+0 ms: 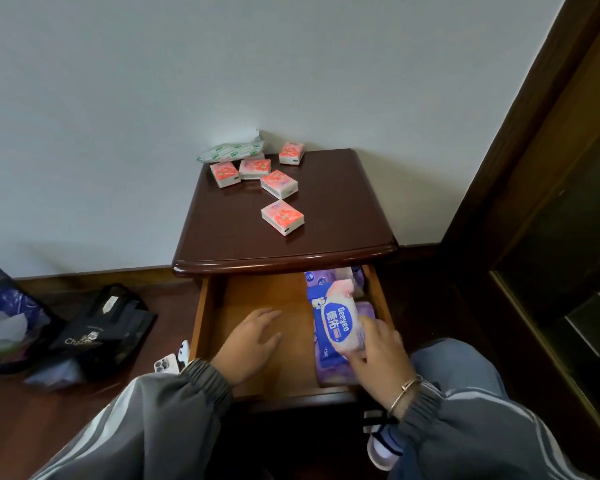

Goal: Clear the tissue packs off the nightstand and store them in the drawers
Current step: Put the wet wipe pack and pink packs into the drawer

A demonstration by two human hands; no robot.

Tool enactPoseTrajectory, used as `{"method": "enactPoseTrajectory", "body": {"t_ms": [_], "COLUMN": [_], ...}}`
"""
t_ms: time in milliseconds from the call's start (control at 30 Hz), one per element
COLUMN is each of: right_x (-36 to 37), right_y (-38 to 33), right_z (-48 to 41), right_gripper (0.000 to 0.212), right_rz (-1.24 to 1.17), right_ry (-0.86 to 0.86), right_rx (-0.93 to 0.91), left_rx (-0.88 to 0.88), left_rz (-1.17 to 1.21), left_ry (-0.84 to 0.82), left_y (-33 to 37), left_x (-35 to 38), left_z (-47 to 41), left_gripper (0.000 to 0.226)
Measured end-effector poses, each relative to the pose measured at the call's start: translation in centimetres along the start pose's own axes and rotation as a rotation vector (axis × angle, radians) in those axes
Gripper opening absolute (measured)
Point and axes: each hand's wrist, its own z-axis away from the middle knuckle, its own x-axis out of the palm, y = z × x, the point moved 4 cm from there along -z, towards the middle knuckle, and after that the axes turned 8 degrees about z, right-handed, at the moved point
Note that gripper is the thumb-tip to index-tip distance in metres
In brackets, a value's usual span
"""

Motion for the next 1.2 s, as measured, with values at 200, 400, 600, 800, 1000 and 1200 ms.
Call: {"method": "enactPoseTrajectory", "body": {"t_ms": [200,400,600,800,1000,1200], "right_x": [-3.0,-8.1,-5.1,-1.4,-3.5,-3.6], "right_y": [-0.7,-6.0,-14.0,-13.7,-8.3,-8.2], "right_z": [-1.0,-9.0,-19.0,-24.9,-26.8,-26.4], "right_gripper": [0.061,0.054,0.079,0.059,0.055,0.052], "right_rz": [0.279,0.19,0.354,0.379,0.33,0.269], "right_ry": [0.152,0.379,0.17,0.041,0.178,0.267], "right_rx": [-0.164,-0.383,-0.444,-0.376,-0.394,-0.435], "left_rx": [0.177,0.272,0.158,0.114,0.052,0.003], "left_rz": [-0.057,-0.293,-0.46,-0.566,-0.497,-0.424], "left_ry": [0.166,0.439,0.521,0.557,0.606,0.542], "left_y": [-0.1,0.5,-1.1,-3.0,-3.7,-3.8], "left_x": [-4.3,-11.2,-16.6,-20.4,-22.1,-23.5], "left_z": [1.4,-3.0,-10.5,-17.4,-24.7,-30.5], "left_gripper": [0.046,0.05,0.058,0.062,0.061,0.069]}}
